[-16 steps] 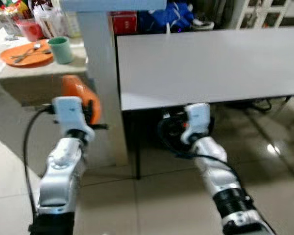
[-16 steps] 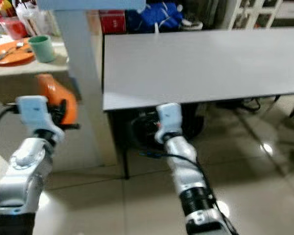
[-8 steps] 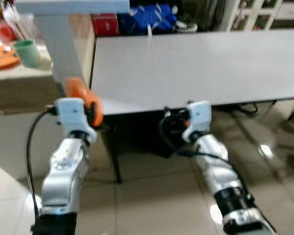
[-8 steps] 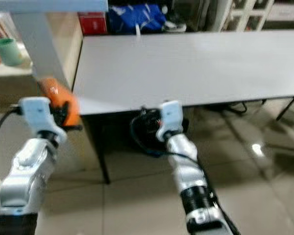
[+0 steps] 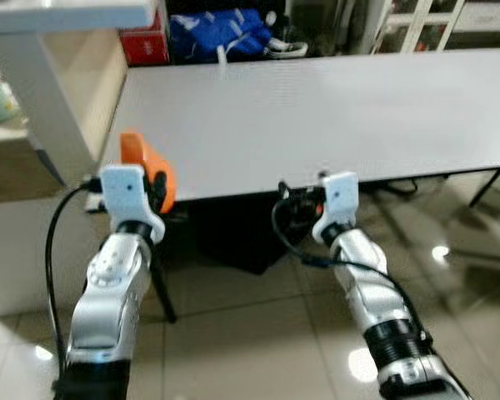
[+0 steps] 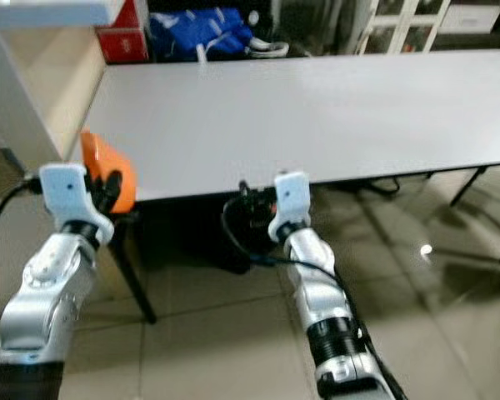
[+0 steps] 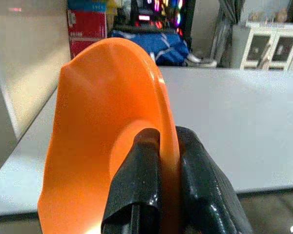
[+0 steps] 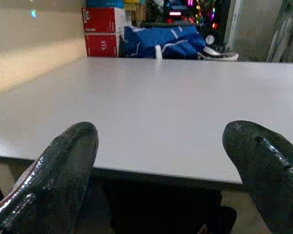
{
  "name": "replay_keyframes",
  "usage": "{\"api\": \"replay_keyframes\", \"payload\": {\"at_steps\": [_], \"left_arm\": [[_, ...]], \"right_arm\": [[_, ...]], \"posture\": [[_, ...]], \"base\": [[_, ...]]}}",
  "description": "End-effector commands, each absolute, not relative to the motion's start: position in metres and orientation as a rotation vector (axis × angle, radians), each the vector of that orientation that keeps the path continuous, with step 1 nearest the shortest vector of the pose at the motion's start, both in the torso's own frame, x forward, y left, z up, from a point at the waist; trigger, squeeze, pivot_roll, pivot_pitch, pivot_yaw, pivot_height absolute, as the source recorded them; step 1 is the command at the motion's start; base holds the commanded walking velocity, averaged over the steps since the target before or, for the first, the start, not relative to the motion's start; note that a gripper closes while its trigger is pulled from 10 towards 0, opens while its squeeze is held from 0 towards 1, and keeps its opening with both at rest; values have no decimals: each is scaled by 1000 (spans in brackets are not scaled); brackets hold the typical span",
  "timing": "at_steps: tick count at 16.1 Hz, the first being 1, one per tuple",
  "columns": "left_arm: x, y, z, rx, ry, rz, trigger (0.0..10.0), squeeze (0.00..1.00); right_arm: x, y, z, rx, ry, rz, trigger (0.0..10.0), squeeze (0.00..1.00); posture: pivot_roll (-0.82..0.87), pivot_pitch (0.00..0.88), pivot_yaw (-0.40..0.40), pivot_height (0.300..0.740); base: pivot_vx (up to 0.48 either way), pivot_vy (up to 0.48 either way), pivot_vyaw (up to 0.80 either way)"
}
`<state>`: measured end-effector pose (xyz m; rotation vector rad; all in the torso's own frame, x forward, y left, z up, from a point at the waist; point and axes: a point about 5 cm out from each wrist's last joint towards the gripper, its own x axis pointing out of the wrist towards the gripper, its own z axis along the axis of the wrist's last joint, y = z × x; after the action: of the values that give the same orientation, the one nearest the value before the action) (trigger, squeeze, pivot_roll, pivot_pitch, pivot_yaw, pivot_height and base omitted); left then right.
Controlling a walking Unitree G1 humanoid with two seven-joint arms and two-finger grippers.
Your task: Setting the table
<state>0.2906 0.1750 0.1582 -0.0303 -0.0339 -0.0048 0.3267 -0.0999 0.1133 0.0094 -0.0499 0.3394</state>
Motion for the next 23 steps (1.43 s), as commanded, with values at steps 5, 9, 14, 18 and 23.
{"api": "replay_keyframes", "payload": {"at_steps": [5, 9, 14, 18, 23], "left_arm": [[291, 181, 165, -18, -68, 14, 0, 0], [293, 180, 166, -13, -71, 4, 0, 0], [294, 181, 167, -12, -74, 3, 0, 0], [294, 183, 166, -22, -78, 12, 0, 0], [295, 182, 175, -11, -125, 11, 0, 0]], "right_arm": [[326, -91, 116, 19, -61, 362, 10000, 0], [325, -91, 116, 19, -61, 358, 10000, 0], [325, -92, 115, 19, -58, 354, 10000, 0], [324, -91, 114, 21, -54, 355, 10000, 0], [323, -92, 113, 19, -50, 352, 10000, 0]], "posture": [[-57, 0, 45, 740], [-63, 0, 48, 740], [-66, 0, 50, 740], [-64, 0, 52, 740], [-65, 0, 53, 740]], "base": [[315, -359, 0], [314, -360, 0], [315, -359, 0], [309, -338, 0], [0, 0, 0]]}}
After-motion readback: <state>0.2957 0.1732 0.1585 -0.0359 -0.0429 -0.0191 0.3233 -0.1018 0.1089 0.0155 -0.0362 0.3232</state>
